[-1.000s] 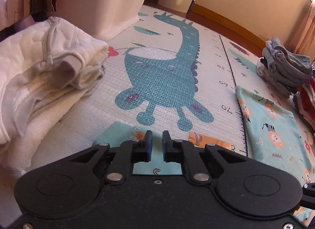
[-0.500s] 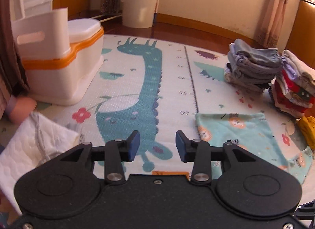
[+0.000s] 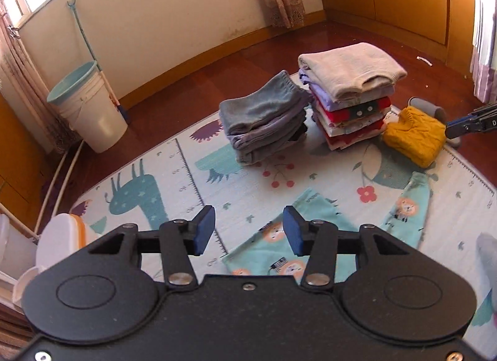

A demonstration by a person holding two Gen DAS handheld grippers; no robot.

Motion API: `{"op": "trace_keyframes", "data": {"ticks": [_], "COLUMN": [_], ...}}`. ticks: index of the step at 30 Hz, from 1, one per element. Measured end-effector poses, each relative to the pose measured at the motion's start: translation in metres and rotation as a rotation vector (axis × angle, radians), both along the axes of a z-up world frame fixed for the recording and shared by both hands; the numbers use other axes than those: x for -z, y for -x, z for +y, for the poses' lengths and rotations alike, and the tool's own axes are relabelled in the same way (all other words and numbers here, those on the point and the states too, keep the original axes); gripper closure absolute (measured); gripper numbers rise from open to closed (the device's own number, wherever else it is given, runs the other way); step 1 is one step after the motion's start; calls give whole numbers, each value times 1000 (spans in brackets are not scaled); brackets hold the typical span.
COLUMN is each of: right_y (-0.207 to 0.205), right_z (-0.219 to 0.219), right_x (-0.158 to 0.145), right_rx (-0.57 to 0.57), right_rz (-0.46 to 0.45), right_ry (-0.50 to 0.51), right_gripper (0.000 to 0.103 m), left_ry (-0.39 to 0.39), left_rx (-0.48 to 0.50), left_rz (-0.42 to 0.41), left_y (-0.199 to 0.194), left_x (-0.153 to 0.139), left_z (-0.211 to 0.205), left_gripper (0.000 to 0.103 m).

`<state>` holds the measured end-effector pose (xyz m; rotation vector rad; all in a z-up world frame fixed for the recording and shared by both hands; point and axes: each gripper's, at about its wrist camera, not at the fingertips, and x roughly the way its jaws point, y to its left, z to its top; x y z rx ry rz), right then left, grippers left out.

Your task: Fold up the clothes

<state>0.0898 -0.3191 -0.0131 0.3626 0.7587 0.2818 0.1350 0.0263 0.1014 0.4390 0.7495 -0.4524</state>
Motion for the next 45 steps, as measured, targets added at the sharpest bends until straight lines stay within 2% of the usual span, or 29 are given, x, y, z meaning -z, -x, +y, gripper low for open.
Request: {"op": "trace_keyframes", "data": {"ticks": [1, 4, 5, 6, 10, 12, 14, 16, 19, 21, 24, 29, 32, 35, 39, 40, 43, 45], "right_y": [3, 17, 19, 22, 5, -9, -25, -44, -70, -80, -71, -24, -3, 13, 25, 25, 21, 16], "right_z": [-12, -33, -33, -34, -21, -16, -18, -34, -68, -84, -89, -96, -105, -118, -127, -128, -131, -131], "right_x": [-21, -73, -86, -98, -135, -132, -115, -85, -19, 38, 111, 222, 235, 246, 252, 253, 257, 258], "right_rx": [13, 34, 9, -15, -185, -266, -319, -322, -222, -160, -122, 15, 25, 53, 93, 102, 125, 133], "right_rz": [-33, -99, -104, -110, -69, -34, -2, 44, 142, 200, 239, 338, 330, 338, 332, 327, 320, 322], "right_ry": [-26, -36, -13, 9, 131, 153, 151, 89, -96, -203, -270, -359, -283, -257, -240, -246, -258, -260], "right_gripper": [70, 67, 66, 65, 63, 63, 62, 62, 62, 61, 60, 60, 60, 60, 60, 60, 60, 60], "left_ry": [34, 132, 109, 71, 49, 71, 165, 253, 309, 315, 308, 291, 286, 280, 324, 304, 169, 127], "left_rx": [-24, -119, -129, -133, -174, -156, -172, -226, -318, -342, -350, -255, -276, -293, -368, -361, -272, -235], "left_rz": [44, 205, 262, 293, 378, 359, 331, 328, 341, 349, 361, 327, 321, 338, 343, 334, 269, 216], "left_y": [0, 9, 15, 23, 48, 61, 73, 83, 95, 100, 104, 105, 107, 102, 89, 88, 97, 102], "left_x": [16, 83, 106, 127, 186, 204, 220, 240, 270, 288, 310, 329, 341, 352, 352, 355, 372, 374], "left_z": [-18, -57, -69, -78, -84, -81, -67, -53, -43, -45, -51, -81, -91, -98, -105, -110, -125, -130], "left_gripper": [57, 66, 70, 82, 83, 83, 83, 83, 83, 83, 83, 83, 83, 83, 83, 83, 84, 84]}}
